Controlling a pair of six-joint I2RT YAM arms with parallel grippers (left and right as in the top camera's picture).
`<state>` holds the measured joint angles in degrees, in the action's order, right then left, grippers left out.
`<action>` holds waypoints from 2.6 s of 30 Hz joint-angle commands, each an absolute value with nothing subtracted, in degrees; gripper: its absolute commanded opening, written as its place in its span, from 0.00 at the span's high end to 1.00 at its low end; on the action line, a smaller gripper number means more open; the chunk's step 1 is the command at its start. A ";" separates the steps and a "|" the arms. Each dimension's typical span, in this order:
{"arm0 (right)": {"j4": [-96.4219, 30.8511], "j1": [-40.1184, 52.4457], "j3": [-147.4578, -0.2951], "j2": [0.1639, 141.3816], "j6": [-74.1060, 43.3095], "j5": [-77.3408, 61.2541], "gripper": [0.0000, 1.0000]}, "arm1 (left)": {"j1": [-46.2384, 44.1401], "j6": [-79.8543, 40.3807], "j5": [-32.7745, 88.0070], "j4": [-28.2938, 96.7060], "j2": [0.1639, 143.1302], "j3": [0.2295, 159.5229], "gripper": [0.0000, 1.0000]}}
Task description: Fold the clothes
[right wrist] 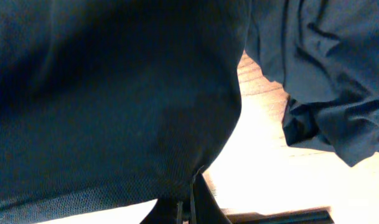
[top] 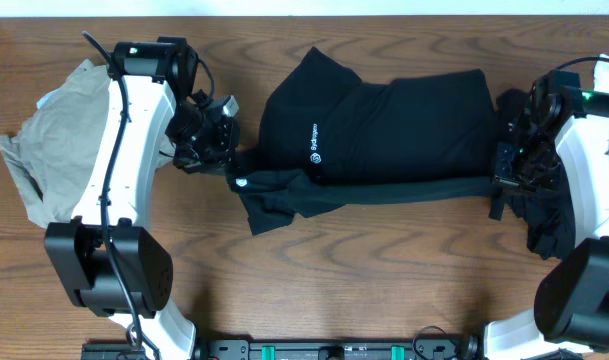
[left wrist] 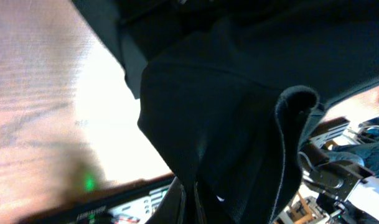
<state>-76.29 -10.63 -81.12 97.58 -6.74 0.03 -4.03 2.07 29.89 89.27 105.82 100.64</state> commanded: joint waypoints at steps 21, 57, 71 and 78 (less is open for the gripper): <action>-58.89 -10.85 -81.43 56.60 -6.13 1.06 0.99 | -3.99 4.89 26.44 71.64 65.52 100.84 0.94; -24.16 -7.53 -105.71 95.85 -10.04 2.04 0.99 | 0.14 -14.68 11.70 11.09 103.26 123.52 0.94; -57.01 -7.42 -104.88 97.91 -7.53 3.25 0.99 | 0.54 -7.16 17.26 61.52 104.12 124.31 0.94; -61.78 -7.42 -90.39 98.17 -6.74 3.22 0.99 | 0.51 -5.34 14.76 76.14 104.60 112.55 0.94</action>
<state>-61.45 -6.98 -94.21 98.00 -7.55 0.45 -0.32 -7.35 17.37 74.59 105.36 115.20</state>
